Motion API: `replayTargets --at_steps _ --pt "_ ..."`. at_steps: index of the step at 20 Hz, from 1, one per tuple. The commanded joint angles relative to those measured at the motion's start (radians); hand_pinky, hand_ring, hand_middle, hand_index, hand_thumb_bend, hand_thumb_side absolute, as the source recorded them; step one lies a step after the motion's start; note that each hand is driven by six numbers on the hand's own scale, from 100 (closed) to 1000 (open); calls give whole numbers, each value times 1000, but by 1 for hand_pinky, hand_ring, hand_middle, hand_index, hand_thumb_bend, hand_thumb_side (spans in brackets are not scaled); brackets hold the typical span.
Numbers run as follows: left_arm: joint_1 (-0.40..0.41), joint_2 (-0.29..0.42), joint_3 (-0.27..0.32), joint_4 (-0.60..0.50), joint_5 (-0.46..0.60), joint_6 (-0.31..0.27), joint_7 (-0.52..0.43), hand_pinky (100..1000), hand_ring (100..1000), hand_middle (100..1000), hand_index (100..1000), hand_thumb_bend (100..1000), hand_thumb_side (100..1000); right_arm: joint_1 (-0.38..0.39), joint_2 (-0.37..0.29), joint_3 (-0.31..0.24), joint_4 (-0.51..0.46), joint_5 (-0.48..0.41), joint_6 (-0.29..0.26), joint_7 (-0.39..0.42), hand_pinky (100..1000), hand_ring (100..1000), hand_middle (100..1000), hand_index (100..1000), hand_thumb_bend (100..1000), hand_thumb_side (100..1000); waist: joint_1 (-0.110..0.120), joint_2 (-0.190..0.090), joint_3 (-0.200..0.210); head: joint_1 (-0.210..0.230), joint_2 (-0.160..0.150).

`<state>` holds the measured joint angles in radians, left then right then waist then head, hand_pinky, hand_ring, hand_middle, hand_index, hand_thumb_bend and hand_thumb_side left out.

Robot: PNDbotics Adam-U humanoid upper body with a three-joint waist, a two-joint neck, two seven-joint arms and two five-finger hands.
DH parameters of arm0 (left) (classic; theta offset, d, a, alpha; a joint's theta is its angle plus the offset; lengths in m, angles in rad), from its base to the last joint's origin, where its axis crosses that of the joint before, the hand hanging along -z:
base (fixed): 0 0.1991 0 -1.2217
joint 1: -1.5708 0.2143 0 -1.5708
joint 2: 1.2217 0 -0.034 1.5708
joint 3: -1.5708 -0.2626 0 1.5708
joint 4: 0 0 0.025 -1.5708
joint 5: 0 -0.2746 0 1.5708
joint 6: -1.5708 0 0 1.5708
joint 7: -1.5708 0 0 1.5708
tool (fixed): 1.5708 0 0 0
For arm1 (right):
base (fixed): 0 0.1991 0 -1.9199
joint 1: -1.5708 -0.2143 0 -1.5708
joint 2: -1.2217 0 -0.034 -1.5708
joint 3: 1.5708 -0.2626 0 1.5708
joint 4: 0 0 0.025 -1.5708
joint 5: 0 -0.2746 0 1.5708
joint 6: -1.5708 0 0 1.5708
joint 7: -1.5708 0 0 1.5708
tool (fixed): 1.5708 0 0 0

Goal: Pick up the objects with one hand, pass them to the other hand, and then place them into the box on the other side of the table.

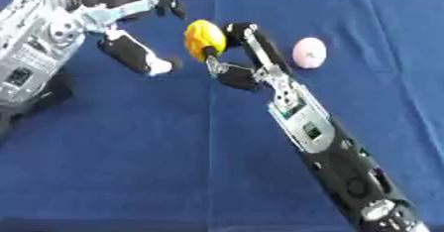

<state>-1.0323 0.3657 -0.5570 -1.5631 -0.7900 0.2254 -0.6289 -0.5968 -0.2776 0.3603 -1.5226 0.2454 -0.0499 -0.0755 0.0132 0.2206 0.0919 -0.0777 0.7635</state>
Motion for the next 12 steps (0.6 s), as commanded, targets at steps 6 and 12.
replayTargets --at_steps 6,12 --pt "-19 -14 19 37 -14 6 28 772 757 769 823 378 351 -10 -19 10 -46 2 -17 9 734 599 490 482 100 233 7 -32 -4 10 4" --pt "-16 -24 18 57 14 11 21 769 753 767 819 381 369 -15 -21 15 -53 10 -20 8 727 594 486 476 100 206 7 -32 -5 12 6"
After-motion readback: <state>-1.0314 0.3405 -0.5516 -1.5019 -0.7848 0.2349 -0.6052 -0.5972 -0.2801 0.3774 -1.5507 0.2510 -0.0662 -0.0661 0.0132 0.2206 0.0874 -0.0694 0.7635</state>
